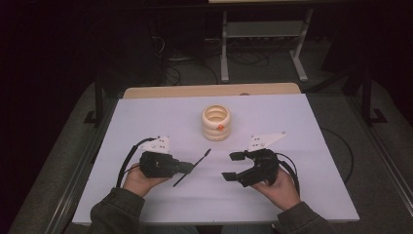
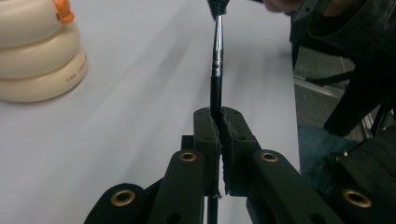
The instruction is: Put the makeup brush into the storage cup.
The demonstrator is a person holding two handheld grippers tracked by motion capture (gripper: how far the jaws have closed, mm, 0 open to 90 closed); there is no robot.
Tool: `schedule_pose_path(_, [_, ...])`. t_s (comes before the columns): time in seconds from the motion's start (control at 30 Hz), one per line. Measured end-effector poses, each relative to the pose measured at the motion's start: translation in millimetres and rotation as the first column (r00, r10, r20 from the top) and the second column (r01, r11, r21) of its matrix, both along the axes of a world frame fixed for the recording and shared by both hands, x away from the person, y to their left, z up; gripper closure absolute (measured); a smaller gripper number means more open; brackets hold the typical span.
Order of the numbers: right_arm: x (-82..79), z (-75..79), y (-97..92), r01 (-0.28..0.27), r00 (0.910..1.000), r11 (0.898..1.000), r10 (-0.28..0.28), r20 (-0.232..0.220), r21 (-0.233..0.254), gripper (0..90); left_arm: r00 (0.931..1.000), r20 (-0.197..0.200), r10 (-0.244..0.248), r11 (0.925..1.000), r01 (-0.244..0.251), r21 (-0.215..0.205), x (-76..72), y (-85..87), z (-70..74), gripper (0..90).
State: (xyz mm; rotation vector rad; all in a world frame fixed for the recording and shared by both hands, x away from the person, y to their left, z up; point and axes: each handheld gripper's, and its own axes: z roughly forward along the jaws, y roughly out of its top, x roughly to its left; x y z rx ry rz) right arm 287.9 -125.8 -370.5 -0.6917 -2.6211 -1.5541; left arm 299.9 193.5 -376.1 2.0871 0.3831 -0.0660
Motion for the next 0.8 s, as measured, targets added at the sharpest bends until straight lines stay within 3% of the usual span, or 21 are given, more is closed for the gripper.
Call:
schedule_pose_path(0.2, [1.0, 2.9, 13.6, -0.032, 0.9995, 0.999, 0.032, 0.003, 0.014, 31.0, 0.9999, 0.009, 0.011, 0.997, -0.01, -0.077, -7.8, -4.0, -3.9, 86.1])
schedule_pose_path(0.5, [1.9, 2.7, 26.6, -0.064, 0.9977, 0.997, 0.065, -0.019, 0.034, 38.9, 0.9997, 0.019, 0.013, 0.9945, -0.011, -0.104, -15.3, -10.9, -9.8, 86.1])
schedule_pose_path(0.8, [6.4, 1.4, 31.0, -0.085, 0.9948, 0.993, 0.09, -0.048, 0.085, 55.8, 0.9992, 0.03, 0.028, 0.9908, -0.023, -0.133, -17.9, -14.8, -11.8, 86.1])
